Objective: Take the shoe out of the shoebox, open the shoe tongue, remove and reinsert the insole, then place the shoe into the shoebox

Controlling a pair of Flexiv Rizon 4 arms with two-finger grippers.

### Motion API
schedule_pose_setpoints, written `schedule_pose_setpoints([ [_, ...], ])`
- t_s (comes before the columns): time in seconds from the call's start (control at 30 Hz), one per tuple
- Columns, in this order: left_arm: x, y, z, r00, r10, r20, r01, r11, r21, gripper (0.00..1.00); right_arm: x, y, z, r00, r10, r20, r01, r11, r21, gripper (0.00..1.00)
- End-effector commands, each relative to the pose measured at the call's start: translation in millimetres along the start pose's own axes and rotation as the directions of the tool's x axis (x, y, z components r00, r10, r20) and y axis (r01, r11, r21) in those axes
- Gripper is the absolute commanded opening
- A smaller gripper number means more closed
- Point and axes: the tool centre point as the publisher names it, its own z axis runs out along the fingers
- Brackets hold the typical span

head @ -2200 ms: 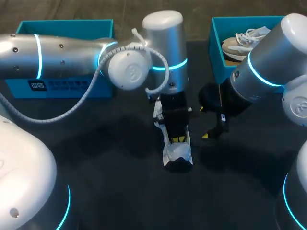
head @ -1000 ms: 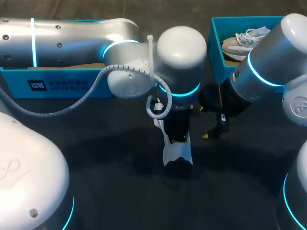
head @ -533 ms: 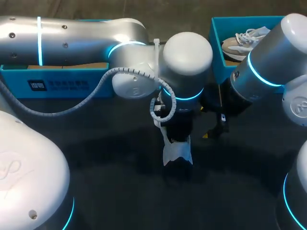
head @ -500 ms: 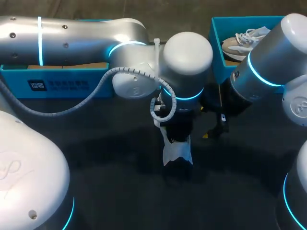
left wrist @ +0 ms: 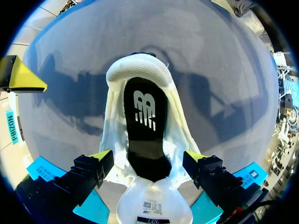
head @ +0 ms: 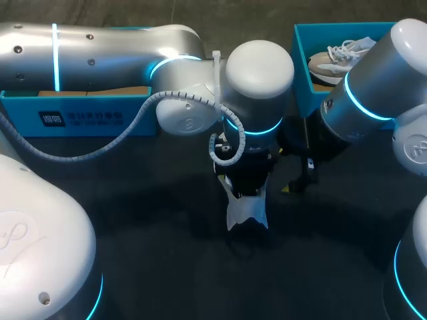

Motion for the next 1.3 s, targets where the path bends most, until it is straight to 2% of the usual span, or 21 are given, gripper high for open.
schedule_pose_setpoints([
  [0.03, 1.2, 0, -1, 1.0, 0.002, 0.006, -0.002, 1.0, 0.003, 1.0, 0.7, 0.0, 1, 1.0, 0.0, 0.001, 0.0, 1.0, 0.001, 1.0],
  [0.47, 1.8, 0, 2, 1.0, 0.011, -0.002, -0.011, 1.0, 0.009, 1.0, -3.0, -21.0, -59, 0.999, 0.038, -0.005, -0.037, 0.998, 0.055, 1.0],
  [0.87, 1.2, 3, 2, 1.0, 0.016, -0.004, -0.016, 1.0, 0.015, 1.0, 1.8, -22.4, -114, 0.998, 0.058, 0.005, -0.058, 0.993, 0.103, 1.0],
  [1.07, 3.5, 5, 3, 1.0, 0.014, -0.002, -0.014, 1.0, 0.024, 1.0, 3.3, -19.3, -131, 0.999, 0.052, 0.004, -0.052, 0.996, 0.076, 1.0],
  [1.17, 4.6, 6, 5, 1.0, 0.012, -0.006, -0.012, 0.999, 0.03, 1.0, 3.5, -22.7, -141, 0.995, 0.093, 0.044, -0.097, 0.989, 0.114, 1.0],
  [1.3, 4.8, 5, 5, 1.0, 0.009, -0.008, -0.009, 0.999, 0.034, 1.0, 3.5, -22.7, -141, 0.995, 0.093, 0.044, -0.097, 0.989, 0.114, 1.0],
])
